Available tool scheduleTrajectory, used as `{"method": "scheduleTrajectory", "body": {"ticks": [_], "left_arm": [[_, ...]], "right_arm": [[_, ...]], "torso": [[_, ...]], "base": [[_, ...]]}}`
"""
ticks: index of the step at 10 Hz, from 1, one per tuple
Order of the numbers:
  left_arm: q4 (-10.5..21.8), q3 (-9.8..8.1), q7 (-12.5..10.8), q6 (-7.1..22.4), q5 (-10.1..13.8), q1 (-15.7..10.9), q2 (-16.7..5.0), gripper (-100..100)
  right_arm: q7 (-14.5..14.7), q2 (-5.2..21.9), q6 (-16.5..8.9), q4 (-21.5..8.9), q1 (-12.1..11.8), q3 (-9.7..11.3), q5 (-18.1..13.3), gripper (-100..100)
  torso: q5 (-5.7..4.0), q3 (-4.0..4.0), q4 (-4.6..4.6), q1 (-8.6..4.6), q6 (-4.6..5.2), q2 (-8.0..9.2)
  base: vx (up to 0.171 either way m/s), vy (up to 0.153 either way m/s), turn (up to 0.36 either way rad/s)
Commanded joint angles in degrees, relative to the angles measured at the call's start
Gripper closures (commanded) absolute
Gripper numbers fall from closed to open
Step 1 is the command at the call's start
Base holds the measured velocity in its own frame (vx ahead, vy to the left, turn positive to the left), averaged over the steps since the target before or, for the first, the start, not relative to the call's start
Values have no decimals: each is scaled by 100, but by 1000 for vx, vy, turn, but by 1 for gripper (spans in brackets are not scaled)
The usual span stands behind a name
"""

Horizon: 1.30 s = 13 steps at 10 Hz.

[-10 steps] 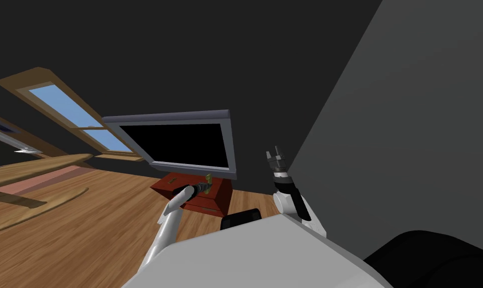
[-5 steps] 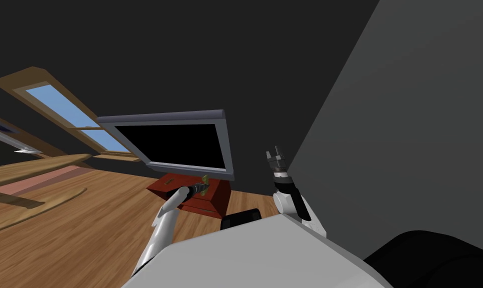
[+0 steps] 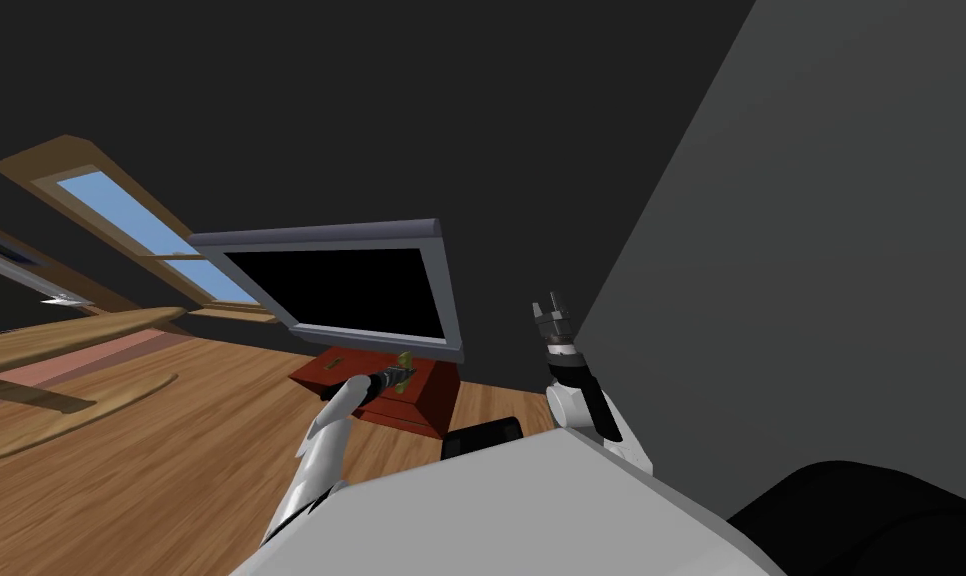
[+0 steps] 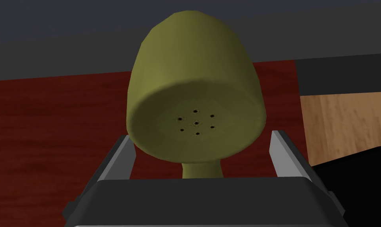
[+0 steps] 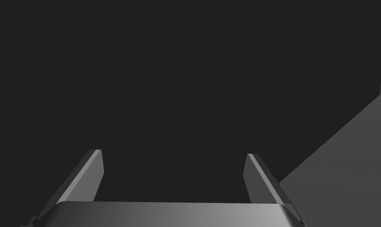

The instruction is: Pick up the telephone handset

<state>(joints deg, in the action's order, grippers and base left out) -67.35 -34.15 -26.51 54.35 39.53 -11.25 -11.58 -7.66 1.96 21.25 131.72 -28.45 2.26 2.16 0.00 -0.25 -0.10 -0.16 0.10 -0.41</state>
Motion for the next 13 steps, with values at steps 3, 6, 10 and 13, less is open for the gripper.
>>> {"method": "scheduleTrajectory", "body": {"ticks": [3,6,10,13], "left_arm": [[-12,3,11,-14,-8,-4,-12,100],[-18,5,21,-22,-9,-9,-14,0],[-569,682,-739,-135,-464,284,151,100],[-764,935,-1200,-183,-625,381,203,100]], "right_arm": [[0,0,0,0,0,0,0,0],[0,0,0,0,0,0,0,0],[0,1,0,0,0,-1,0,0],[0,1,0,0,0,-1,0,0]], "torso": [[11,-1,-3,15,0,0],[18,-7,-8,28,-3,-6],[17,1,-3,63,-4,7],[12,-3,-6,38,5,1]], "base": [[0,-2,0],[0,0,0],[-19,96,-26],[-12,49,-30]]}}
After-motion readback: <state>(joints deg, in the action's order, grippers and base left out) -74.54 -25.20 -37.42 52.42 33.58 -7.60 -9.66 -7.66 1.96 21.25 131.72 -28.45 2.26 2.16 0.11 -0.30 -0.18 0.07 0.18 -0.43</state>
